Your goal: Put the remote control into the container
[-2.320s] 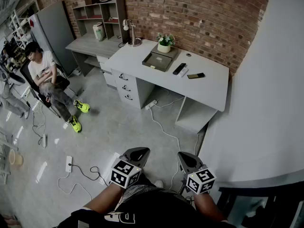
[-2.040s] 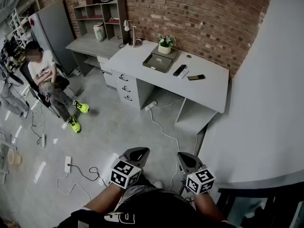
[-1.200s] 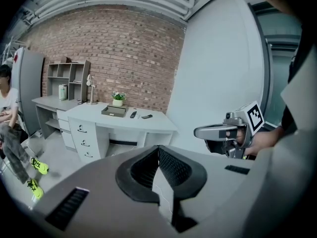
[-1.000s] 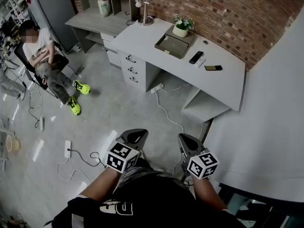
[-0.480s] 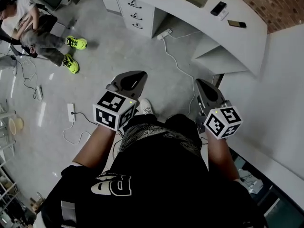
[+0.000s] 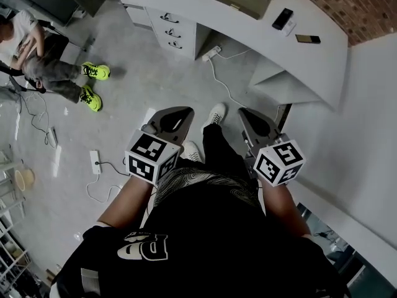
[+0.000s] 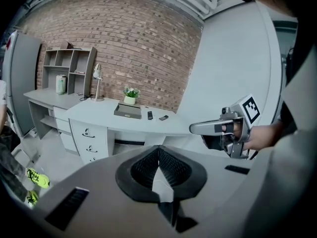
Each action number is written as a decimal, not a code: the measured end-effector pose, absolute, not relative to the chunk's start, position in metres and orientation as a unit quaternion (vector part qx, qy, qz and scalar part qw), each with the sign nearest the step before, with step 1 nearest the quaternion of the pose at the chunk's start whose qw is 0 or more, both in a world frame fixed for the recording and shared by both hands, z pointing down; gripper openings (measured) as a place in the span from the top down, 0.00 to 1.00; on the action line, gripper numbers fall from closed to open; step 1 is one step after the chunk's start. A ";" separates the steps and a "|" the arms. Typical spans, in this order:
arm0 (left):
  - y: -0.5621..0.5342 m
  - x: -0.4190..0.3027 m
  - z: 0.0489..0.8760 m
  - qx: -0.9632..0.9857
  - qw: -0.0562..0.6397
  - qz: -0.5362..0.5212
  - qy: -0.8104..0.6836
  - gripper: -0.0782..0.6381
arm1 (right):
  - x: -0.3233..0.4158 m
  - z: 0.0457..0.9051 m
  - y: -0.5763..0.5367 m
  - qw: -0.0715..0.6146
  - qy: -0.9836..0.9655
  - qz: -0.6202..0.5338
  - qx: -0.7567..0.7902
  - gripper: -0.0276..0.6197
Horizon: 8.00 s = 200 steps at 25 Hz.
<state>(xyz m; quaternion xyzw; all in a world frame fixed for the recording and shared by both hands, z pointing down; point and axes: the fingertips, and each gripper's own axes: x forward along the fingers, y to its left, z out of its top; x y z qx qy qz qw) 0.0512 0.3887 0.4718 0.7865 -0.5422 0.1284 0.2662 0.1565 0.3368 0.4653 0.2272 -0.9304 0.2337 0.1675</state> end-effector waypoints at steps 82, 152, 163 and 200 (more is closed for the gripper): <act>-0.139 -0.063 0.531 0.869 0.207 0.319 -0.317 0.88 | 0.211 0.672 -0.209 0.417 -0.640 0.263 0.589 0.59; -0.119 -0.155 0.511 0.803 0.282 0.208 -0.482 0.88 | 0.002 0.664 -0.244 0.572 -0.787 -0.210 0.099 0.59; -0.136 -0.136 0.493 0.841 0.244 0.197 -0.440 0.88 | 0.000 0.557 -0.208 0.341 -0.877 0.097 0.324 0.80; -0.106 -0.125 0.461 0.900 0.183 0.186 -0.350 0.88 | -0.010 0.474 -0.079 0.143 -0.839 0.251 0.462 0.95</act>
